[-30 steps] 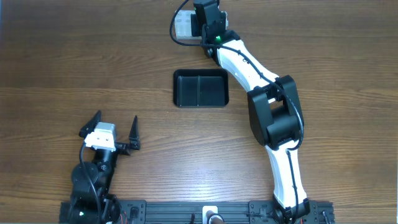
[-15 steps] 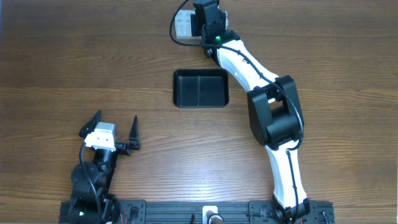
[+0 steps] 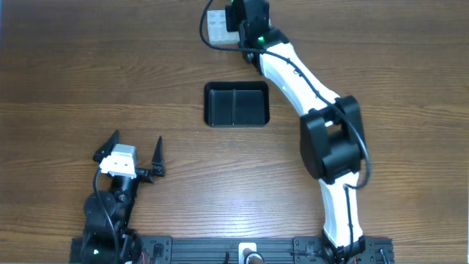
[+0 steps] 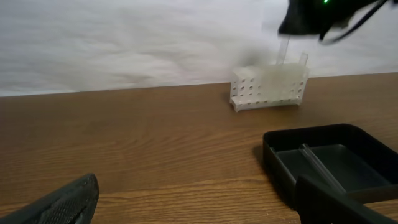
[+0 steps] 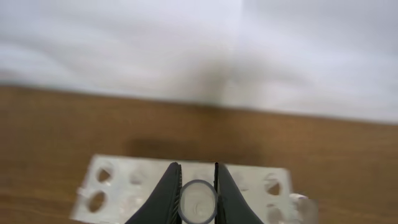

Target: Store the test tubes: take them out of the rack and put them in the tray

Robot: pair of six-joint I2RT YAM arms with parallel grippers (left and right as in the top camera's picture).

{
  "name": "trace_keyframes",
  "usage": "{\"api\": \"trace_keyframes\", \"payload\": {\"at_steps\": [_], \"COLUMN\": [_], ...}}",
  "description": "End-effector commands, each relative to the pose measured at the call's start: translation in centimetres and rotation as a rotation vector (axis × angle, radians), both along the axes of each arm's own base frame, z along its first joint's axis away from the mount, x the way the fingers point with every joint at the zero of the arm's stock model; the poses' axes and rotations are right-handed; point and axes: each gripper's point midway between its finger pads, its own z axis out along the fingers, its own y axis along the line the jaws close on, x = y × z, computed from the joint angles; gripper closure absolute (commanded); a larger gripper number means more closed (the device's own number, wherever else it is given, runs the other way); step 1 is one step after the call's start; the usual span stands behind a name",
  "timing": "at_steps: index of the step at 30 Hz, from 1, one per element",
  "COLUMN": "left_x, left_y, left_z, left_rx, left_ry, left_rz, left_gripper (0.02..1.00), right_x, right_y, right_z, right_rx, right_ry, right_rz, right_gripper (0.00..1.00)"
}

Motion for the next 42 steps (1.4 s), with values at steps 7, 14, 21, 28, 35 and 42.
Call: {"api": "trace_keyframes", "payload": {"at_steps": [7, 14, 21, 28, 35, 42], "left_x": [0.0, 0.0, 0.0, 0.0, 0.0, 0.0], "left_y": [-0.1, -0.1, -0.1, -0.1, -0.1, -0.1], "left_z": [-0.1, -0.1, -0.1, -0.1, -0.1, -0.1], "left_rx": [0.009, 0.009, 0.009, 0.008, 0.009, 0.008], "left_ry": [-0.004, -0.004, -0.004, -0.004, -0.004, -0.004], "left_rz": [-0.009, -0.009, -0.009, -0.009, -0.009, -0.009], "left_gripper": [0.020, 0.018, 0.018, 0.020, 0.018, 0.020], "right_x": [-5.1, -10.1, -13.3, -14.4, -14.7, -15.2], "right_y": [-2.5, -3.5, -3.4, -2.0, -0.6, -0.3], "right_z": [17.3, 12.2, 3.1, -3.7, -7.5, -9.5], "right_rx": [0.058, 0.050, 0.017, -0.057, -0.108, -0.134], "right_ry": [-0.214, 0.110, 0.460, 0.636, 0.698, 0.740], "right_rz": [-0.021, -0.001, -0.004, 0.009, 0.037, 0.042], "right_gripper": [0.930, 0.936, 0.950, 0.969, 0.972, 0.976]}}
